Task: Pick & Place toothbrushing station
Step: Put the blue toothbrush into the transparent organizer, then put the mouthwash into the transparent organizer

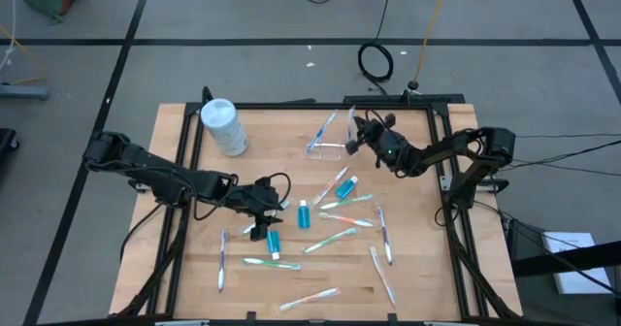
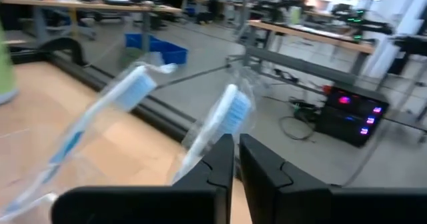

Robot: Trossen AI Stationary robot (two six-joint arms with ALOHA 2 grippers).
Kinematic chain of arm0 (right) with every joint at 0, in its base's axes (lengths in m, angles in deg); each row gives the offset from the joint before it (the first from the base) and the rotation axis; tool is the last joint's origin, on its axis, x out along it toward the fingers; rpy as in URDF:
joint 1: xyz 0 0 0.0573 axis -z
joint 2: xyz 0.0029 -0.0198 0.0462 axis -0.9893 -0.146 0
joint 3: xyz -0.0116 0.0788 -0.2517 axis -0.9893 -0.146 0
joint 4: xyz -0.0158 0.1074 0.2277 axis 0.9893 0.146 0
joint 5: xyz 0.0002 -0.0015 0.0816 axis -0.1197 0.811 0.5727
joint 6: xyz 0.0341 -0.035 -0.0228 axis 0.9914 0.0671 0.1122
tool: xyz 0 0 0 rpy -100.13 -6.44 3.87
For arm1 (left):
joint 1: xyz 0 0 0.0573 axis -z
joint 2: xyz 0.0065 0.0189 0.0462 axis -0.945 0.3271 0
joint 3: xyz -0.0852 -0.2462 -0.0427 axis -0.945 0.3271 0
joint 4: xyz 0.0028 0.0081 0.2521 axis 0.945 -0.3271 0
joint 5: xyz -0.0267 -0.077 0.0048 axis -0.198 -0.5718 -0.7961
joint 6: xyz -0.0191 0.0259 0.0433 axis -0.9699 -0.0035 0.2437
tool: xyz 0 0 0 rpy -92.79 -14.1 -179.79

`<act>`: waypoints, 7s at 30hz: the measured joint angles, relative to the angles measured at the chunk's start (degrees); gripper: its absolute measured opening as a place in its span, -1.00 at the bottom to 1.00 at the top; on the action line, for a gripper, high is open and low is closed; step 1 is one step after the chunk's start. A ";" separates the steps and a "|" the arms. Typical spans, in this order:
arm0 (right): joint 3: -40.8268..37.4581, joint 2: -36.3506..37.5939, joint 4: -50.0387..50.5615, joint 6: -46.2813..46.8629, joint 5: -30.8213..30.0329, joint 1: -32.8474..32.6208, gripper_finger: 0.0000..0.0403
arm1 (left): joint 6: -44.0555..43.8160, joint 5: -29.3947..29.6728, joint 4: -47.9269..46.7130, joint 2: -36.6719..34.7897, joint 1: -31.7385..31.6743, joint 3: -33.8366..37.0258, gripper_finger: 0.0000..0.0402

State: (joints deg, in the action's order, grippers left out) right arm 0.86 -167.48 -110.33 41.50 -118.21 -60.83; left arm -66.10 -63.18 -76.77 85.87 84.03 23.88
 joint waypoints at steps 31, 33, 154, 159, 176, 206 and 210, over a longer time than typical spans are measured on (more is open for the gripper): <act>-0.09 24.02 22.17 -4.46 -2.80 -9.70 -0.20 | -0.40 0.01 3.04 -0.01 0.00 0.00 -0.13; -0.08 26.30 23.46 -3.45 -2.79 -11.08 -0.20 | -1.79 0.50 5.48 -0.01 -0.04 0.00 -0.13; -0.07 29.55 27.13 -4.84 -2.67 -14.49 -0.21 | 125.18 42.89 -0.31 28.07 -10.86 -34.95 -0.58; -0.07 29.55 27.09 -5.80 -2.75 -14.49 -0.23 | 132.38 41.63 -0.64 28.48 -17.57 -34.97 -0.58; -0.07 29.56 26.67 -7.95 -2.84 -14.42 -0.23 | 142.53 25.00 3.64 30.03 -26.11 -34.97 -0.56; -0.04 29.57 26.63 -9.10 -2.84 -14.40 -0.23 | 106.49 19.83 8.08 33.33 -24.52 -34.95 0.00; -0.04 29.57 26.60 -9.10 -2.84 -14.40 -0.23 | 99.18 16.86 7.84 30.79 -24.02 -34.95 -0.09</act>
State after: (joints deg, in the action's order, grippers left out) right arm 0.81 -137.90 -83.73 32.40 -121.05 -75.23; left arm 33.08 -46.33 -68.94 116.67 60.01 -11.07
